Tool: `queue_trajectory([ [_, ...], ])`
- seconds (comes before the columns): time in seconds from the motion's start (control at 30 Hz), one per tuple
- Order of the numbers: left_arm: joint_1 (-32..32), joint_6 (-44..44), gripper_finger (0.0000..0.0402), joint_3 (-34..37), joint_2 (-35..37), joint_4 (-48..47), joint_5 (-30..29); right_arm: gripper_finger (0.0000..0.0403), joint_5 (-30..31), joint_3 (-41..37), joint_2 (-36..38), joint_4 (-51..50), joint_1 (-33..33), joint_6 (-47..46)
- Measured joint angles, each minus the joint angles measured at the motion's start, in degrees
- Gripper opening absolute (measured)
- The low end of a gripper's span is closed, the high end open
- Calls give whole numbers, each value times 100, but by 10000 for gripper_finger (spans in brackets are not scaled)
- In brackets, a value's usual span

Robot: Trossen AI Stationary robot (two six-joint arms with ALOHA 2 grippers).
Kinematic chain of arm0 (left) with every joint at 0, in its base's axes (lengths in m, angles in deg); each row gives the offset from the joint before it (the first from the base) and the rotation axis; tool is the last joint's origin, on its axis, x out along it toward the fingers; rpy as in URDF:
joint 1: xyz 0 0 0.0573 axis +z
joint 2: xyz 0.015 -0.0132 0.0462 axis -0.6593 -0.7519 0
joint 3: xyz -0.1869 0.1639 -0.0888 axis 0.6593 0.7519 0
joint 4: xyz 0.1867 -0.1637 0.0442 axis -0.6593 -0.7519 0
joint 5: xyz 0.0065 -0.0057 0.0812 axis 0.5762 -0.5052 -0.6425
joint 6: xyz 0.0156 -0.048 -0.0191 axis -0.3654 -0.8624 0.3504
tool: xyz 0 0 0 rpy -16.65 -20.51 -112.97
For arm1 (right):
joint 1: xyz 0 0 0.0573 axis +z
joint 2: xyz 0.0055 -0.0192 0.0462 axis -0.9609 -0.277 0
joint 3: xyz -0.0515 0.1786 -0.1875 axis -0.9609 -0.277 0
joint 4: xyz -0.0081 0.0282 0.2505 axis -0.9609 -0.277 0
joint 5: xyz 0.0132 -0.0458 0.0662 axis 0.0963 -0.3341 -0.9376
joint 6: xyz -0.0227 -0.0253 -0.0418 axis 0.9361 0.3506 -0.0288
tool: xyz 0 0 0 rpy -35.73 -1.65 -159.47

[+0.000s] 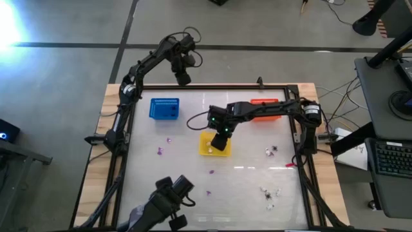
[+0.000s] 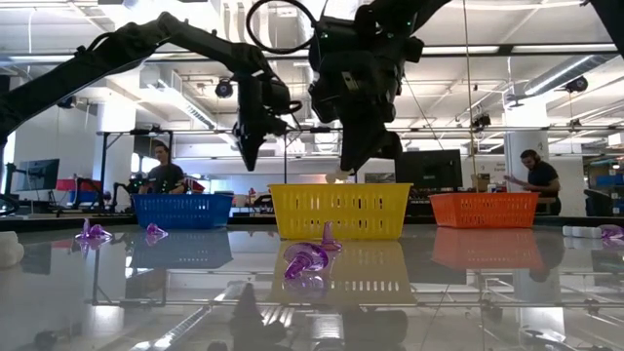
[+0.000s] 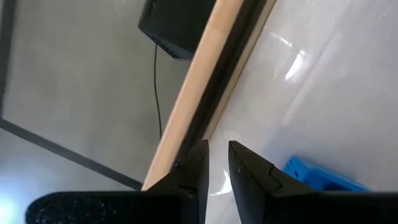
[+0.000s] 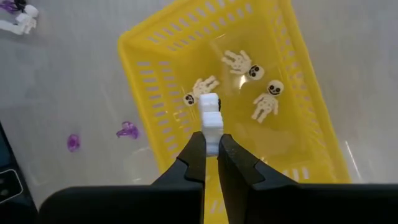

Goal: Sort Halloween decoration
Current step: Put the white skeleton toy into the yellow bin, then put the purple witch hat toy into the orange bin

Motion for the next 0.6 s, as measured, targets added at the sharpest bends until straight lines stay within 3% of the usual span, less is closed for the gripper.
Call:
queue_trajectory([
  [0.3, 0, -109, 43, 20, 0, -328, 859, 103, 304, -2, -3, 263, 127, -119],
  [0.47, -7, -346, 42, 37, 0, -540, 904, 134, 321, -2, -3, 259, 125, -53],
  [0.6, -18, -478, 40, 54, 3, -557, 903, 147, 675, -2, 3, 258, 88, 22],
])
